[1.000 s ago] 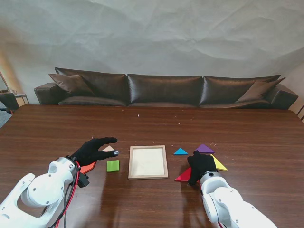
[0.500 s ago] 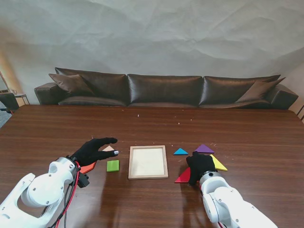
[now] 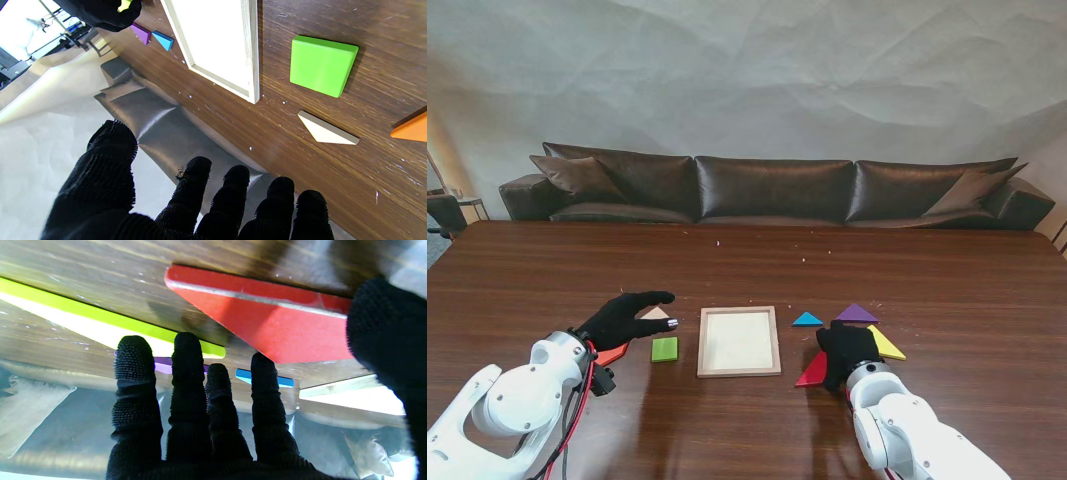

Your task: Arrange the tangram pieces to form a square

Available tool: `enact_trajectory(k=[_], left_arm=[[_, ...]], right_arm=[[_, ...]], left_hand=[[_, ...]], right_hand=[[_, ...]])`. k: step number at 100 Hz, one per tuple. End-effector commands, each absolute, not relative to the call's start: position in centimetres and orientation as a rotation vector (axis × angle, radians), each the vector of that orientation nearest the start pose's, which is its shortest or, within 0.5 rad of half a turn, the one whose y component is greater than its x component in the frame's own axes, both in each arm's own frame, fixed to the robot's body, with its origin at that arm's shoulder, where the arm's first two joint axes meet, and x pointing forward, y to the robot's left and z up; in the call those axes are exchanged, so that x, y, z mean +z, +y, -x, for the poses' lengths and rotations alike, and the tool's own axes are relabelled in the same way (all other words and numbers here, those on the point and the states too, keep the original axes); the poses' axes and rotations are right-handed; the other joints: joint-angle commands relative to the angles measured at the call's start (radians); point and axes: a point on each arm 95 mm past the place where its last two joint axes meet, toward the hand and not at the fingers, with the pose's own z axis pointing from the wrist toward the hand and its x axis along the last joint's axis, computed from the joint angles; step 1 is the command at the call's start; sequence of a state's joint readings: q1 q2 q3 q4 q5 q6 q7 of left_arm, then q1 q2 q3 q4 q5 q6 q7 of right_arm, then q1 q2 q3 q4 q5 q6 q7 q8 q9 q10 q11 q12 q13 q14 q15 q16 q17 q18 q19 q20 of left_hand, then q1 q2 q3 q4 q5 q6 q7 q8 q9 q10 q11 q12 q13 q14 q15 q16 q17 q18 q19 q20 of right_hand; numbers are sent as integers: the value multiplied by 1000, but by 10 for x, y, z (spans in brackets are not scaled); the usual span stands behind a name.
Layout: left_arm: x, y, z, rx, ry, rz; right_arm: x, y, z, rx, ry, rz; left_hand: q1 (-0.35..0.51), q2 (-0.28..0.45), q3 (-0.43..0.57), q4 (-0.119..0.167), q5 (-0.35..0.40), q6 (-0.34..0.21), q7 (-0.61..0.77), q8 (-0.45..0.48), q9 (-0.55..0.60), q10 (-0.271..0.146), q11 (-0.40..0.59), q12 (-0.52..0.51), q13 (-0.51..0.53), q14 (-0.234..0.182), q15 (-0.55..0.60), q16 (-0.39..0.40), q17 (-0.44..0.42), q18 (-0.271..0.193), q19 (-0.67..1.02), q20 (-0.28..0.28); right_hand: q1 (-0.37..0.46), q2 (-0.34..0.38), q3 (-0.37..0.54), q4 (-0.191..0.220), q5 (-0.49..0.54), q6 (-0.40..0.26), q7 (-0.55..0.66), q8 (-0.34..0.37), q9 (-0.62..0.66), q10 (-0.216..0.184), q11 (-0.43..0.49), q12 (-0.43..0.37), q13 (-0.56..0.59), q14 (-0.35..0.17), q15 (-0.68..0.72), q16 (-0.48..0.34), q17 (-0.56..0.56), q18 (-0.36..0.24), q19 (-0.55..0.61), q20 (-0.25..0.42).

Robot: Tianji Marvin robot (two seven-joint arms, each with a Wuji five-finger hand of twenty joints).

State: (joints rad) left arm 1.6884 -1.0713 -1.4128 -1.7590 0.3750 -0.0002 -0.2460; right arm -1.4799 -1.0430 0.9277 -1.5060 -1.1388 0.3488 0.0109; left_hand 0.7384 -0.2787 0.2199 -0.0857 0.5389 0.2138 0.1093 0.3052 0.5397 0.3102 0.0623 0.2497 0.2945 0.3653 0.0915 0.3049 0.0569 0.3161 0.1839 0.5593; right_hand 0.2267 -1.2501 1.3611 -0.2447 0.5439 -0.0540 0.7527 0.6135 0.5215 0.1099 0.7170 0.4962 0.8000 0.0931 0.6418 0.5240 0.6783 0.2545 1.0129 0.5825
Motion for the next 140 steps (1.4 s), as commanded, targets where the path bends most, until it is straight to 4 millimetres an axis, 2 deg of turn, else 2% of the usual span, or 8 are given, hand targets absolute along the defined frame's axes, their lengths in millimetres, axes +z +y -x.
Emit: enact_trajectory(k=[1, 20, 41, 57, 90, 115, 140], left_arm=[[-299, 35, -380, -1778, 1309, 1863], [-299, 35, -380, -1775, 1313, 1867], [-299, 34, -381, -1774, 1318, 1873], [-300, 34, -381, -1775, 1322, 1877], [-301, 33, -381, -1775, 1324, 1883], [-301, 32, -381, -1773, 1327, 1888], [-301, 32, -381, -1775, 1322, 1892]], right_arm=[[-391, 24, -380, 1063, 1644, -1173], [-392, 24, -381, 1074, 1642, -1176], [-393, 24, -381, 1092, 1650, -1187], [-394, 25, -381, 1103, 1650, -1197], [-396, 26, -381, 1111, 1652, -1205], [-396, 26, -381, 1116, 1656, -1212], [-397, 27, -381, 1126, 1658, -1220]], left_hand=[[23, 40, -32, 42, -2, 0, -7, -6, 14, 1, -2, 8, -11, -11, -10, -5, -24, -32, -17, 11], [23, 41, -36, 43, 0, 0, -7, -6, 14, 0, -2, 8, -13, -13, -10, -5, -24, -33, -17, 11], [22, 44, -40, 43, -1, -2, -7, -6, 13, 0, -2, 8, -14, -13, -11, -5, -25, -33, -17, 11], [22, 46, -44, 43, -1, -2, -7, -6, 14, -2, -2, 8, -14, -13, -11, -5, -25, -35, -17, 11], [25, 52, -50, 45, -1, -1, -7, -7, 12, 1, -3, 7, -16, -13, -12, -5, -27, -36, -17, 12], [28, 56, -56, 45, -2, 0, -8, -7, 12, 3, -3, 7, -16, -13, -12, -5, -29, -35, -17, 13], [29, 61, -63, 46, -1, -1, -7, -7, 11, 3, -3, 7, -16, -14, -13, -5, -30, -35, -17, 14]], right_hand=[[-16, -38, -3, -15, -43, 6, -20, -28, 26, -21, 3, -11, 37, 12, -1, 1, -257, 8, 44, -13], [-20, -38, -3, -15, -73, 21, -44, -58, 35, -40, -1, -15, 59, 7, -6, 2, -244, 8, 47, -13], [-14, -47, -3, -16, -12, -59, -18, -70, 92, -57, -9, -23, 104, -3, -7, 8, -225, 11, 52, -12], [-7, -62, 4, -17, 63, -90, 29, -53, 151, -60, -18, -25, 141, -10, -5, 16, -207, 11, 59, -9], [2, -86, 17, -19, 114, -93, 133, 24, 198, -58, -28, -21, 180, -31, -1, 29, -189, 4, 68, -6], [17, -113, 33, -20, 125, -115, 217, 113, 193, -52, -31, -19, 178, -42, 0, 32, -182, -7, 75, -6], [51, -148, 50, -19, 126, -126, 296, 212, 287, -41, -106, -97, 233, -59, 20, 40, -137, -22, 96, -11]])
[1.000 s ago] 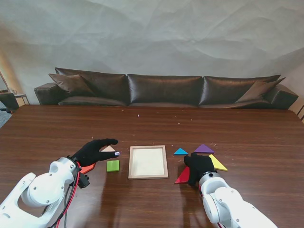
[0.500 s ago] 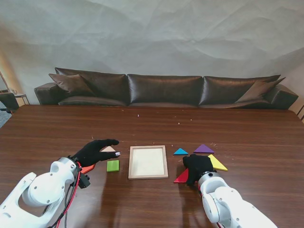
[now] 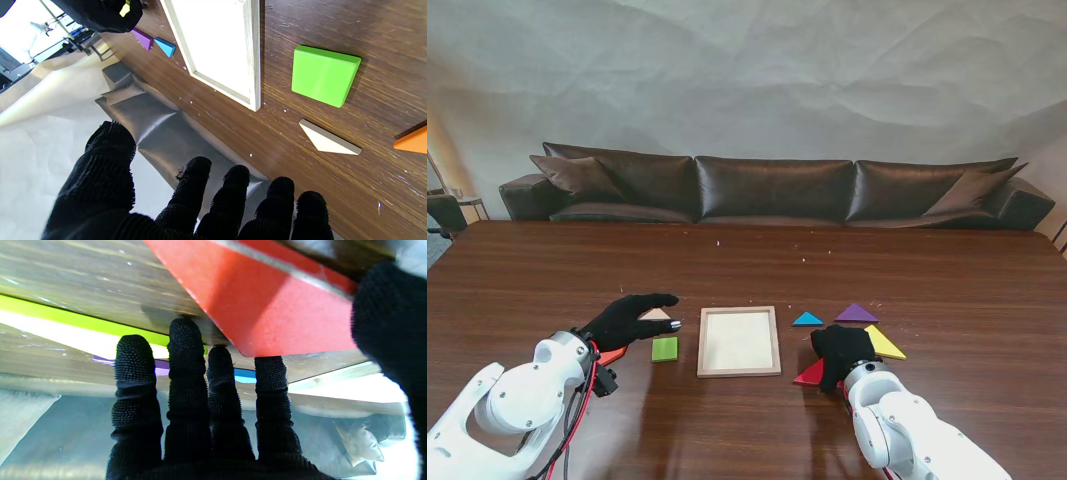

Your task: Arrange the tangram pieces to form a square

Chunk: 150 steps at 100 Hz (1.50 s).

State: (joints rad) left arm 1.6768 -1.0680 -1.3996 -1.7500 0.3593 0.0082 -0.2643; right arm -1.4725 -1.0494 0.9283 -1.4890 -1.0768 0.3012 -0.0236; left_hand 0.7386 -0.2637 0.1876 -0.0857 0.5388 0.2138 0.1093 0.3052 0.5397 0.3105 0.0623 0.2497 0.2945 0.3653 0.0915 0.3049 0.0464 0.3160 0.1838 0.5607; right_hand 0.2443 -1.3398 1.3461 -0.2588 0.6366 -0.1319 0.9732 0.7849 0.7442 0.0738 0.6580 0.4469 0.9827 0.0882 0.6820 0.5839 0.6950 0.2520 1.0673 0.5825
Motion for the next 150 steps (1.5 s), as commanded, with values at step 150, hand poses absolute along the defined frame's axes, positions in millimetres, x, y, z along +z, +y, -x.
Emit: enact_trajectory(k=[150], left_arm=[[-302, 32, -381, -1768, 1313, 1931]], right_arm=[[-344, 34, -401, 1349, 1707, -1143]], left_hand=[[48, 75, -67, 50, 3, 0, -8, -8, 11, 7, -4, 7, -13, -9, -14, -4, -22, -33, -17, 16]], right_hand=[[438, 137, -9, -119, 319, -156, 371, -490, 683, -97, -48, 29, 332, -170, 407, 90, 284, -140, 260, 65]])
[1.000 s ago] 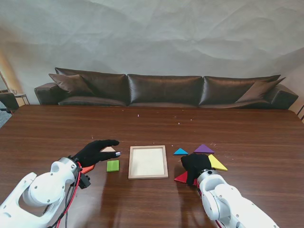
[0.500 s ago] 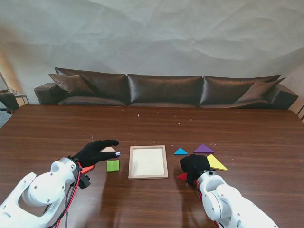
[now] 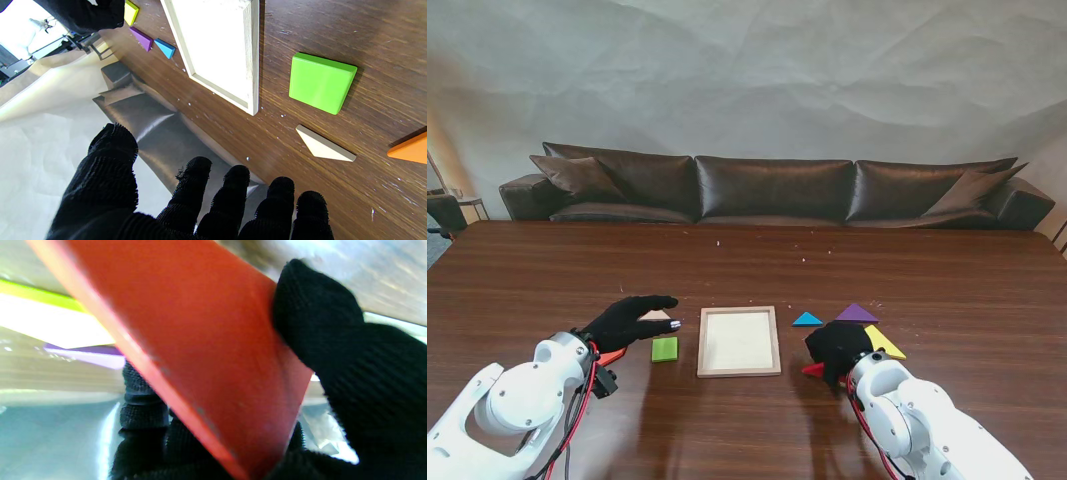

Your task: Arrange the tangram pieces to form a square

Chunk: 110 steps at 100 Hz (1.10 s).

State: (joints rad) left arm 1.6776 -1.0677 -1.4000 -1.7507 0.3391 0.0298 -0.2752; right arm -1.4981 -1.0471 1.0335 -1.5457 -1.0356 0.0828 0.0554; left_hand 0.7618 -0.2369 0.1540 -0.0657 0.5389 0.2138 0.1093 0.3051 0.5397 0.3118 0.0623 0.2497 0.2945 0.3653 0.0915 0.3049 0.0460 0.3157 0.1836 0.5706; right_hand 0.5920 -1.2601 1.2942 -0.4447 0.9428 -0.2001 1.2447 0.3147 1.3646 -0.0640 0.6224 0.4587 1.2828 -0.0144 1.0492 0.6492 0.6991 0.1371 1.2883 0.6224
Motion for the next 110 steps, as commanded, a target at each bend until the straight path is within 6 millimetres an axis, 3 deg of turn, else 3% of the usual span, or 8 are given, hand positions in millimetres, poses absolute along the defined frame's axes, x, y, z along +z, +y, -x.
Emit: enact_trajectory(k=[1, 23, 46, 82, 110], left_arm=[[-302, 32, -381, -1768, 1313, 1932], [-304, 30, -383, -1764, 1322, 1939], [-306, 28, -386, -1760, 1328, 1941], [-307, 26, -387, -1753, 1328, 1950], [-307, 27, -387, -1751, 1323, 1953]], right_arm=[[-343, 35, -402, 1353, 1711, -1137], [-320, 68, -417, 1478, 1763, -992], [-312, 106, -433, 1595, 1821, -874], [-329, 151, -448, 1706, 1905, -825], [-346, 169, -452, 1720, 1963, -843]], left_hand=[[26, 48, -34, 30, 3, 2, -7, -8, 11, 7, -4, 7, -13, -9, -14, -4, -21, -33, -17, 6], [28, 50, -40, 31, 1, 0, -8, -8, 9, 5, -5, 7, -16, -12, -15, -4, -21, -34, -17, 6], [29, 52, -46, 32, 1, 0, -8, -9, 9, 4, -5, 7, -16, -13, -15, -4, -21, -34, -17, 7], [32, 54, -53, 33, 1, 1, -8, -9, 8, 5, -5, 7, -19, -13, -16, -4, -22, -34, -17, 8], [36, 55, -56, 34, 3, 1, -7, -9, 8, 6, -5, 7, -18, -12, -16, -4, -23, -34, -17, 8]], right_hand=[[90, 57, 44, 66, 13, -90, 99, -21, 62, 40, -12, 17, 31, -71, 40, 25, 280, -27, 39, 25], [86, 54, 46, 65, 11, -96, 104, -27, 61, 35, -12, 19, 31, -71, 34, 21, 271, -27, 32, 28], [84, 49, 51, 62, 11, -100, 105, -28, 61, 31, -12, 17, 31, -72, 31, 20, 268, -30, 27, 32], [81, 42, 56, 59, 11, -98, 106, -28, 62, 27, -13, 13, 31, -73, 30, 16, 265, -34, 22, 34], [80, 43, 58, 58, 6, -97, 104, -27, 60, 26, -14, 11, 30, -75, 24, 11, 261, -36, 17, 34]])
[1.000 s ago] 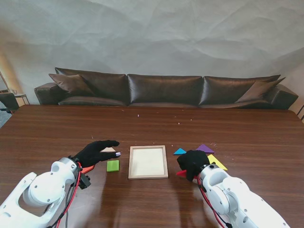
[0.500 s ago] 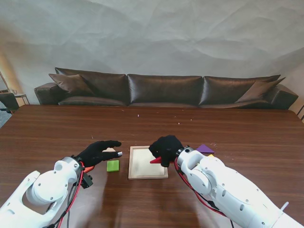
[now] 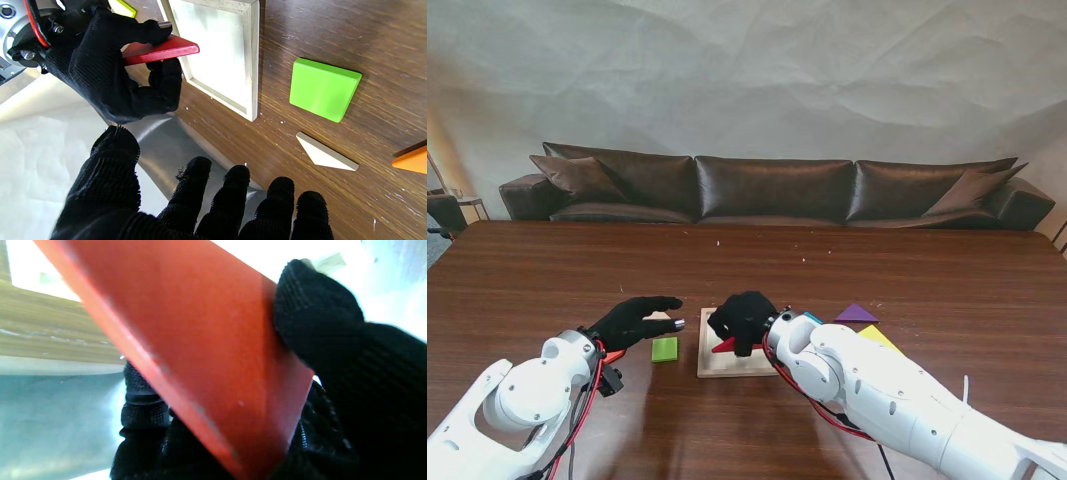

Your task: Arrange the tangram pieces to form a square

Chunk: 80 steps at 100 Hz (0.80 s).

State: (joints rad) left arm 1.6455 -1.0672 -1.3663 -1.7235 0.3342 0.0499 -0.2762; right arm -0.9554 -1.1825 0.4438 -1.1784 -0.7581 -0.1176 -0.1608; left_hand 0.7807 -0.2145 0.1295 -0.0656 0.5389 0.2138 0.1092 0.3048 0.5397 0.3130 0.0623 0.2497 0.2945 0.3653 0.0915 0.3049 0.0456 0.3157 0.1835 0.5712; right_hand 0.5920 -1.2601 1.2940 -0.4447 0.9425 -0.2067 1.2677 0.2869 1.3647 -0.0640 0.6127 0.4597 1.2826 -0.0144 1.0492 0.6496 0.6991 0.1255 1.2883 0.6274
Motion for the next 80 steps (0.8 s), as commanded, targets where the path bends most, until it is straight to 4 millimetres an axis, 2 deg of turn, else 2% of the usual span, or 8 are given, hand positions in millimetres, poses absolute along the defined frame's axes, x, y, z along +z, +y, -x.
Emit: enact_trajectory(k=[1, 43, 80], left_arm=[[-307, 27, -387, -1750, 1322, 1953], [-307, 28, -386, -1747, 1319, 1961], [-308, 28, -386, -1738, 1330, 1963]], right_arm=[[-346, 170, -452, 1720, 1964, -844], [-358, 185, -452, 1700, 2029, -875], [-369, 184, -459, 1639, 2073, -929]], left_hand=[[17, 32, -32, 34, 3, 1, -7, -8, 8, 5, -5, 7, -19, -13, -16, -4, -22, -34, -17, 8], [19, 34, -37, 35, 3, 1, -7, -8, 9, 5, -5, 7, -18, -14, -16, -4, -23, -34, -17, 8], [21, 35, -41, 35, 3, 0, -7, -8, 10, 6, -4, 7, -18, -12, -16, -4, -23, -34, -17, 9]], right_hand=[[79, 42, 58, 58, 6, -90, 81, 1, 60, 26, -4, 10, 30, -74, 24, 11, 261, -25, 17, 29], [72, 60, 59, 60, -10, -70, 70, 14, 50, 30, -9, 10, 29, -68, 11, 4, 249, -19, 9, 29], [71, 67, 64, 61, -30, -31, 38, 44, 31, 42, -19, 17, 26, -60, -12, -6, 229, -2, -1, 31]])
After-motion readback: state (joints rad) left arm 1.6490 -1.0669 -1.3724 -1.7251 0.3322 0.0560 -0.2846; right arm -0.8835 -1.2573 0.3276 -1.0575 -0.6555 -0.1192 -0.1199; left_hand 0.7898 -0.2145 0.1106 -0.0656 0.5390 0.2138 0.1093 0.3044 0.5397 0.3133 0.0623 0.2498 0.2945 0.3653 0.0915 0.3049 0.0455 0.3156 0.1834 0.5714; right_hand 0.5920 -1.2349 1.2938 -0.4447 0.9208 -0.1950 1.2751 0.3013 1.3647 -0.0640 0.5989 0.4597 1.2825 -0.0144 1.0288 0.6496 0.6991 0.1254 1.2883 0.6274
